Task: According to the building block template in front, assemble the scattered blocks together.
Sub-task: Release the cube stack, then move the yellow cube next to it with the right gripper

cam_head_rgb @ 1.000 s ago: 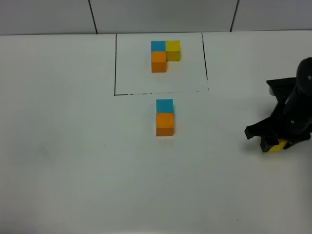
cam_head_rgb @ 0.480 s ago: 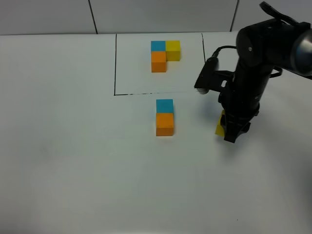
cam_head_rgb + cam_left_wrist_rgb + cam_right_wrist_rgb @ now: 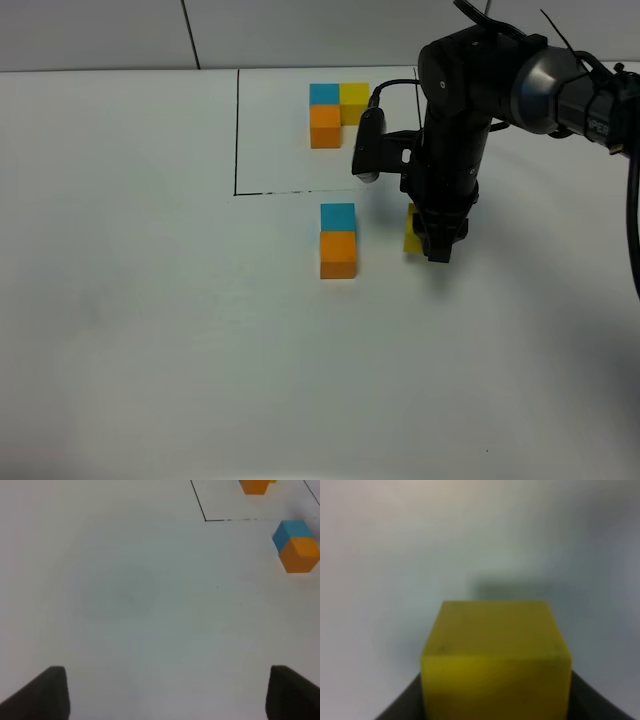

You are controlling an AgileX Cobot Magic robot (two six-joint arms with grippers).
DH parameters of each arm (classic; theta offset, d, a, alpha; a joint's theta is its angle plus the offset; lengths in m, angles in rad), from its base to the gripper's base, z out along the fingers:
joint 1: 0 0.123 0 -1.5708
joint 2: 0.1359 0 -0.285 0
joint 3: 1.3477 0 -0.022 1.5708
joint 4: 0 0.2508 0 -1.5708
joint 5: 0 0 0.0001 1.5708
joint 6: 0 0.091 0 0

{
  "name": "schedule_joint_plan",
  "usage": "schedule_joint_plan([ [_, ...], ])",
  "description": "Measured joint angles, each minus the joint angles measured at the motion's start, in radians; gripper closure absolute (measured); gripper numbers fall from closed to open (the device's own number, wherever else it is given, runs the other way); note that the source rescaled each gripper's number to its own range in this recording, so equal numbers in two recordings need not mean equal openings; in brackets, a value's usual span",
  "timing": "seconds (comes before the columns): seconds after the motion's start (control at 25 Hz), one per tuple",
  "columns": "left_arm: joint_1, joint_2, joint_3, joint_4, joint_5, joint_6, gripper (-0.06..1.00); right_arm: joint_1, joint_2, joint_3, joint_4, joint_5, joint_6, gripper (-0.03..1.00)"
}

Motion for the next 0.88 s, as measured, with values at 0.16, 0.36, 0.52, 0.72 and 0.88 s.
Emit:
schedule_joint_plan([
  [0.16,0.0,0.0,0.0,0.0,0.0,0.0,0.26,0.001,0.06,-0.072,0.015,0.002,-0.052,0.96],
  [0.36,0.0,0.0,0.0,0.0,-0.001,0.0,0.26,0.005,0.123,-0.144,0.023,0.001,-0.1,0.96],
  [0.52,0.0,0.0,0.0,0.0,-0.001,0.0,0.26,0.005,0.171,-0.202,0.025,0.004,-0.124,0.96],
  [0.72,0.0,0.0,0.0,0.0,-0.001,0.0,0.26,0.017,0.191,-0.222,0.023,0.002,-0.137,0.96],
  [0.88,0.0,0.0,0.0,0.0,-0.001,0.0,0.26,0.025,0.195,-0.225,0.022,-0.001,-0.138,0.96],
])
